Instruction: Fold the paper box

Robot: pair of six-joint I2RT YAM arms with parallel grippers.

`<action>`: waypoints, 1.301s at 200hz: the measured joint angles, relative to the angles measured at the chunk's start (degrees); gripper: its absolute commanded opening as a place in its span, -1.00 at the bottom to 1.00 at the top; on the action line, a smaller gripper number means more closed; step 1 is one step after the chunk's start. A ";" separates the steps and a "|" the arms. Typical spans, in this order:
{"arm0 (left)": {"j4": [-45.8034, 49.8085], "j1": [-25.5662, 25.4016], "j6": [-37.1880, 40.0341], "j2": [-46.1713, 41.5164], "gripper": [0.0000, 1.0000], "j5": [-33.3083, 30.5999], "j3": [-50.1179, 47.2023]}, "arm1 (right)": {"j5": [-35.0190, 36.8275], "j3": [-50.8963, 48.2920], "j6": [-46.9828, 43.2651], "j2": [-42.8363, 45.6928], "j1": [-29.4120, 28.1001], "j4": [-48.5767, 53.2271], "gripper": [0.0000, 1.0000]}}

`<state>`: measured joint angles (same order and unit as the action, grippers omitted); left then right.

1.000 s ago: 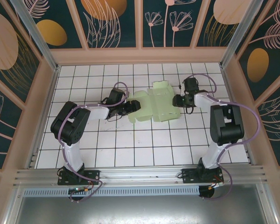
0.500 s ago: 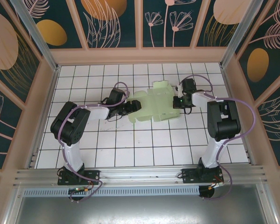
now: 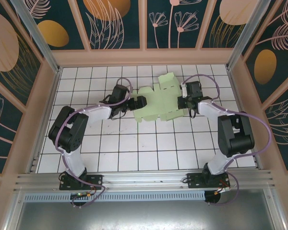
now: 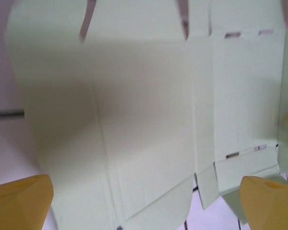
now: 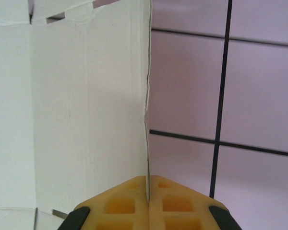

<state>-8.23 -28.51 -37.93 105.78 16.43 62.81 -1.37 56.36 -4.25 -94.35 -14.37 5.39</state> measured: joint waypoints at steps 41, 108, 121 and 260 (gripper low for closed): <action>3.41 0.42 11.56 0.04 0.97 -2.36 10.27 | -0.72 -2.67 -3.19 3.52 -0.28 -4.33 -1.00; 21.57 2.67 38.82 9.75 0.48 1.46 34.03 | -5.73 -3.78 -7.63 5.46 -0.42 -6.10 -1.00; 26.23 3.93 43.47 11.85 0.46 4.13 36.74 | -7.19 -3.98 -8.28 6.08 -0.42 -6.10 -1.00; 56.78 8.17 64.30 31.23 -0.37 20.00 63.08 | -15.28 -8.09 -14.53 9.55 -2.14 -8.24 -1.00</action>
<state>48.56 -20.34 26.37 137.01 36.42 125.89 -16.64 48.27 -18.79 -84.79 -16.51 -2.85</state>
